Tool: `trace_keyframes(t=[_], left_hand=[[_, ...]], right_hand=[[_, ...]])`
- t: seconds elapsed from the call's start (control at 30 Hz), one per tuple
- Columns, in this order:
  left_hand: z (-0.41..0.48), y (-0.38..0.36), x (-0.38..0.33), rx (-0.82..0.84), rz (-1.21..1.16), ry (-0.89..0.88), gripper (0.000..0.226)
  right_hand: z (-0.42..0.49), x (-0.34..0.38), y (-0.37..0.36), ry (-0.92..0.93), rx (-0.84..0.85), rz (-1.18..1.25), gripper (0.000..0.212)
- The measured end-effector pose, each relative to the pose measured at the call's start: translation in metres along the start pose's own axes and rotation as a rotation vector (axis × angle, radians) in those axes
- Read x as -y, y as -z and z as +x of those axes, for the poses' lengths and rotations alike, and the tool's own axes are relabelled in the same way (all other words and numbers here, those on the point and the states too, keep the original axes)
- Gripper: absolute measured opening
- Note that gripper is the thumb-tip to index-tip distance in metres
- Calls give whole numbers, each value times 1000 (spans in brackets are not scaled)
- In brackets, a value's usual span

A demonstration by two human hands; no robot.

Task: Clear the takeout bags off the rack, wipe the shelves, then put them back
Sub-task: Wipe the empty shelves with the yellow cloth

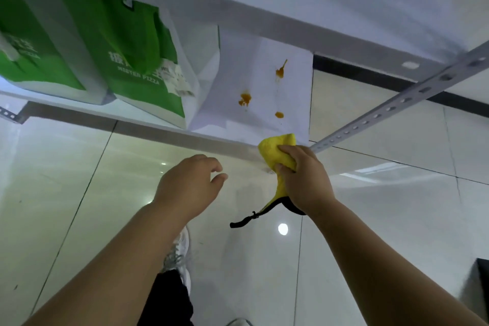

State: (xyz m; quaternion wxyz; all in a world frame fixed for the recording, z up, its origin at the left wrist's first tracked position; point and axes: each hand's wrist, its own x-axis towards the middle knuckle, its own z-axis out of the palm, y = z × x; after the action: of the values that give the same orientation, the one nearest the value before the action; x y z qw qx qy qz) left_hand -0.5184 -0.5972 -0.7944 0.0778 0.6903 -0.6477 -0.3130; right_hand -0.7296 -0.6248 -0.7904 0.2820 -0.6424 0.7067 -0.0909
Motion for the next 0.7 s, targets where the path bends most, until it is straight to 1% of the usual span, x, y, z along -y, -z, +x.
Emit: trace_keyframes(t=[0.07, 0.27, 0.4, 0.5, 0.57, 0.63, 0.7], left_hand=[[19, -15, 7, -16, -14, -7, 26], [74, -61, 25, -88, 19, -110, 28], [107, -86, 35, -116, 109, -257, 26], [137, -90, 43, -157, 174, -312, 26], [156, -90, 47, -209, 196, -328, 31], [170, -92, 49, -223, 217, -338, 43], [181, -97, 53, -203, 243, -343, 51]], right_hand=[[14, -10, -15, -5, -23, -3, 42], [61, -35, -53, 4, -113, -31, 44], [87, -45, -72, 20, -241, -27, 46], [107, -47, -83, -49, -380, -1, 49], [121, -48, -89, -102, -453, -16, 50], [135, -53, -94, -153, -463, -8, 50], [148, -56, -99, -221, -453, 55, 44]])
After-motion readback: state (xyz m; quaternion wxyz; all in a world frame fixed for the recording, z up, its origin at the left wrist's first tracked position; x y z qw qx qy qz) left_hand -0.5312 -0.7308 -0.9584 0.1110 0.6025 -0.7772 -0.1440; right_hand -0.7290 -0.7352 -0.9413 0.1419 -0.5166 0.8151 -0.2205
